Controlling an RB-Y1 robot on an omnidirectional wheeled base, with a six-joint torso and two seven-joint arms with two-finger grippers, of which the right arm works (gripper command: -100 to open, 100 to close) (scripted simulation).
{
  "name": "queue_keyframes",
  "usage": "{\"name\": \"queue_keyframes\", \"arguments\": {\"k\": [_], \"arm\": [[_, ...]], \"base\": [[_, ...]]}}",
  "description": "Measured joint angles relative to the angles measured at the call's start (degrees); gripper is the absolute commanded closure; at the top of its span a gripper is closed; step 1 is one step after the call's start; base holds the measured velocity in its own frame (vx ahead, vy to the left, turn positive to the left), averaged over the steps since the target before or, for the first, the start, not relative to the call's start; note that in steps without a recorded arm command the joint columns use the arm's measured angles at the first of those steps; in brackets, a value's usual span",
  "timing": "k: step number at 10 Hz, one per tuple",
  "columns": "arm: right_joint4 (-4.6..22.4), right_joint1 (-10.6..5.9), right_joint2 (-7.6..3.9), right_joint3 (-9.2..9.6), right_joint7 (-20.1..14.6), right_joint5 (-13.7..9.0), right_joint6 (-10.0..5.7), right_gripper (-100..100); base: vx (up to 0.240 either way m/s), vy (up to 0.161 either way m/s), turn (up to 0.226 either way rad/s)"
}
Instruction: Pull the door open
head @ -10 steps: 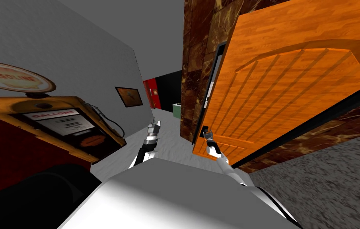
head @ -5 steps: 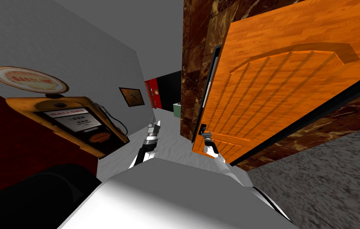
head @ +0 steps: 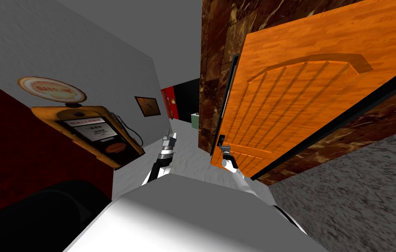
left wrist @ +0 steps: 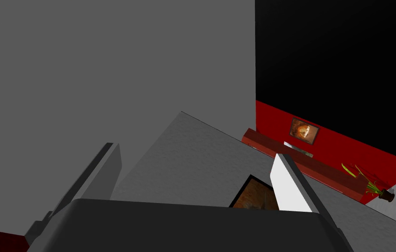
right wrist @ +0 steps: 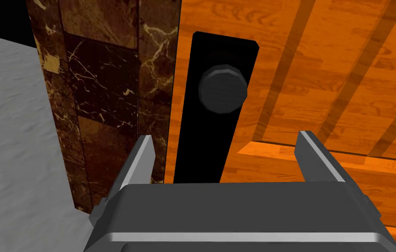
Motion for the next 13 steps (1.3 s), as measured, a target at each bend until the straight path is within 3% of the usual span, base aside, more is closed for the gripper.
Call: {"name": "queue_keyframes", "arguments": {"k": [5, 6, 9, 11, 13], "arm": [[-1.1, 0.10, 1.64, 0.53, -4.9, -3.6, 0.43, -100], [-2.0, 0.93, 0.64, -0.19, -5.1, -3.9, 0.84, -100], [-0.3, 0.98, -2.67, -0.37, -8.3, -4.3, 0.00, -100], [1.0, 1.52, -5.86, -0.71, -11.5, -4.7, -0.98, -100], [-0.4, 3.34, -8.28, -1.64, -13.0, -5.2, -0.64, -100]], "base": [[-0.033, -0.023, 0.049], [0.159, 0.053, 0.117], [0.155, 0.055, 0.150], [0.172, 0.004, 0.166], [0.106, -0.006, 0.080]]}}
